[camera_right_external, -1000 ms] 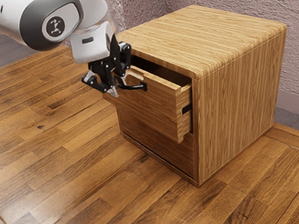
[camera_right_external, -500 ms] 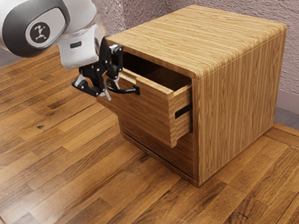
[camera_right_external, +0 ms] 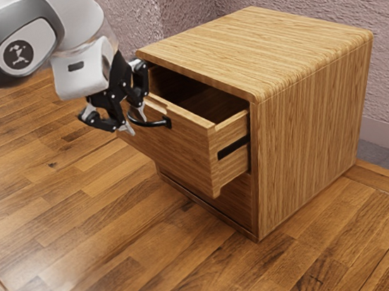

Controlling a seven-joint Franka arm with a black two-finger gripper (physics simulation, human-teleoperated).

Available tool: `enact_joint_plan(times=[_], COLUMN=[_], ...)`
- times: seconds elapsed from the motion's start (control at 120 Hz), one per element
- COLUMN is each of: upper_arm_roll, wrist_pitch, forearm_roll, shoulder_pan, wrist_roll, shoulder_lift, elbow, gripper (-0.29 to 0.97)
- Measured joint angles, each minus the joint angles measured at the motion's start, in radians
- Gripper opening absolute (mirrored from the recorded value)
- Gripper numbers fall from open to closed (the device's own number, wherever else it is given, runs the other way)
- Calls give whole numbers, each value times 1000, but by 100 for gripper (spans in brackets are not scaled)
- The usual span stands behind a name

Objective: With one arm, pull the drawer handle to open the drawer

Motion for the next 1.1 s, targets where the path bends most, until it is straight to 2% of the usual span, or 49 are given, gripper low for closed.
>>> enact_joint_plan(times=[0.367,0.608,0.875,1.017,1.1], upper_arm_roll=[8,11,24,27,24], wrist_pitch=[44,57,85,91,90], forearm_roll=[5,5,6,6,7], shoulder_pan=[7,8,21,23,21], wrist_roll=[-8,-16,-23,-28,-32], shoulder_lift=[40,-3,-126,-232,-354], elbow=[-1,-47,-178,-250,-252], gripper=[12,9,10,9,10])
